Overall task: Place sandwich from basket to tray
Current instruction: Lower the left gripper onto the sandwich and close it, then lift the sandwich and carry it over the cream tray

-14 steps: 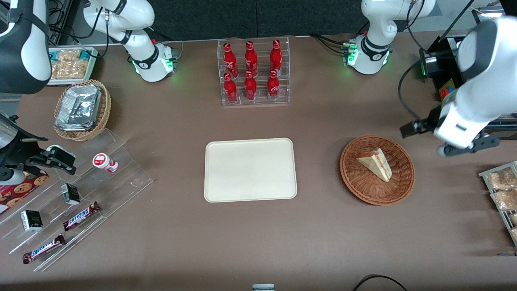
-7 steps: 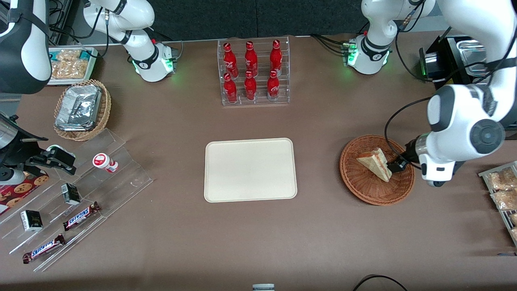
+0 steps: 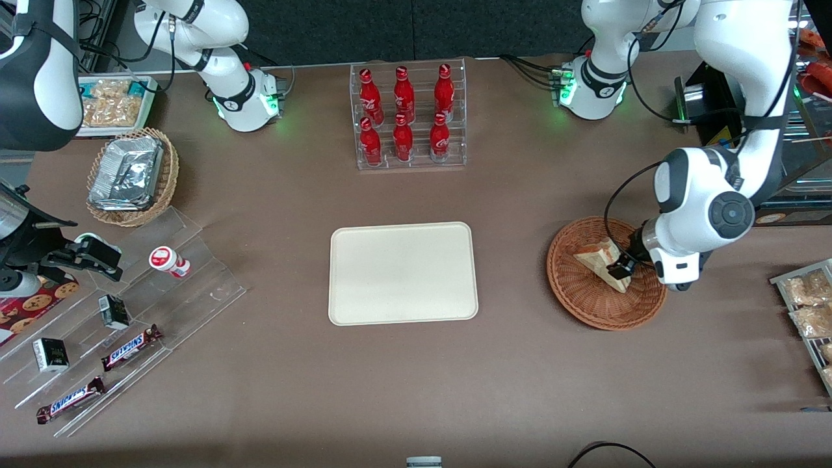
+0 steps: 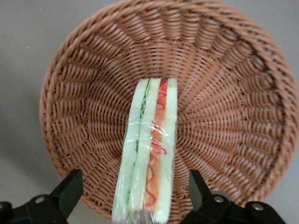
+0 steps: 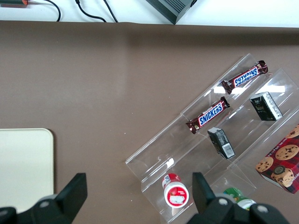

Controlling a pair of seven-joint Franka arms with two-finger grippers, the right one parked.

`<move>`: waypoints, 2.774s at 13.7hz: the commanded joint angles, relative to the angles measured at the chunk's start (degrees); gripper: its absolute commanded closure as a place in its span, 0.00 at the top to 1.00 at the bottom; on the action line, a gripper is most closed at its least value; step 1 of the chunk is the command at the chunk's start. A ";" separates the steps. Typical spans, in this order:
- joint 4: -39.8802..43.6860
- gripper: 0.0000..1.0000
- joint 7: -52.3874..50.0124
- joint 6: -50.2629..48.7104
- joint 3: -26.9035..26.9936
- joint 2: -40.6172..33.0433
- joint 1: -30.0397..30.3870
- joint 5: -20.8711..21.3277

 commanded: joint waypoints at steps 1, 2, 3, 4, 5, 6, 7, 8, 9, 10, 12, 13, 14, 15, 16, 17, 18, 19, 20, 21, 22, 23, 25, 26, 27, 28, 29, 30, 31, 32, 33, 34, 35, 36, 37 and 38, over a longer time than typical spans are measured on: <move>-4.13 1.00 -0.93 4.82 -0.15 -1.21 0.06 -1.03; -4.04 1.00 -0.93 5.26 -0.15 -0.51 0.06 -1.03; -4.13 1.00 -0.93 6.31 -0.15 0.02 0.06 -1.38; -4.22 1.00 -0.93 7.46 -0.15 0.90 -0.03 -1.38; -4.57 1.00 -0.93 8.51 -0.15 1.60 -0.03 -1.47; -4.92 1.00 -0.93 10.26 -0.15 2.39 -0.11 -1.82; -5.53 1.00 -0.93 12.11 -0.15 3.27 -0.20 -2.52; -5.62 1.00 -0.93 12.99 -0.15 3.71 -0.29 -2.61; -5.71 0.99 -0.93 13.44 -0.15 4.07 -0.29 -2.61; -5.63 0.94 -0.93 13.70 -0.24 4.33 -0.38 -2.61; -5.36 0.41 -0.85 13.79 -0.33 4.95 -0.47 -2.53; -5.27 0.27 -0.50 13.79 -0.42 5.04 -0.47 -2.44; -5.27 0.16 0.03 13.79 -0.42 4.78 -0.47 -2.35; -5.01 0.13 0.64 13.36 -0.59 4.17 -0.55 -2.18; -4.66 0.10 3.17 12.66 -0.94 2.85 -0.47 -2.09; -4.40 0.10 7.37 10.48 -0.95 0.67 -0.47 -2.09; -2.83 0.10 11.42 6.54 -1.03 -1.10 -0.55 -2.09; 0.32 0.11 14.42 1.54 -1.38 -2.16 -0.99 -2.17; 4.62 0.13 16.54 -4.08 -1.99 -2.17 -1.60 -1.83; 9.79 0.14 18.47 -8.75 -2.96 -1.56 -2.83 -1.21; 14.54 0.14 19.19 -12.45 -3.23 -0.51 -5.01 0.27; 18.59 0.14 19.28 -15.18 -3.32 0.37 -7.56 2.55; 25.71 0.14 18.85 -18.27 -3.32 3.18 -13.09 4.76; 28.97 0.14 18.15 -19.59 -3.32 4.76 -15.30 4.51; 32.31 0.15 17.62 -21.26 -3.32 6.60 -17.67 3.90; 34.87 0.15 16.39 -22.06 -3.32 8.36 -20.04 3.98; 36.63 0.14 15.86 -22.06 -3.32 10.12 -23.11 3.89; 38.22 0.14 15.77 -21.37 -3.32 12.05 -25.40 3.89; 41.02 0.14 15.24 -21.19 -3.41 14.59 -26.82 3.72; 45.05 0.14 13.67 -20.92 -3.41 18.27 -28.57 3.45; 48.74 0.14 12.35 -20.92 -3.41 21.35 -30.07 3.36; 51.04 0.14 11.64 -20.49 -3.41 23.65 -31.04 3.36; 53.24 0.14 10.76 -19.09 -3.41 25.76 -32.10 3.36; 53.87 0.14 9.02 -16.99 -3.41 27.35 -32.89 3.27; 53.88 0.14 6.82 -14.27 -3.49 28.49 -33.51 3.27; 53.88 0.15 4.89 -11.81 -3.49 29.90 -34.04 2.66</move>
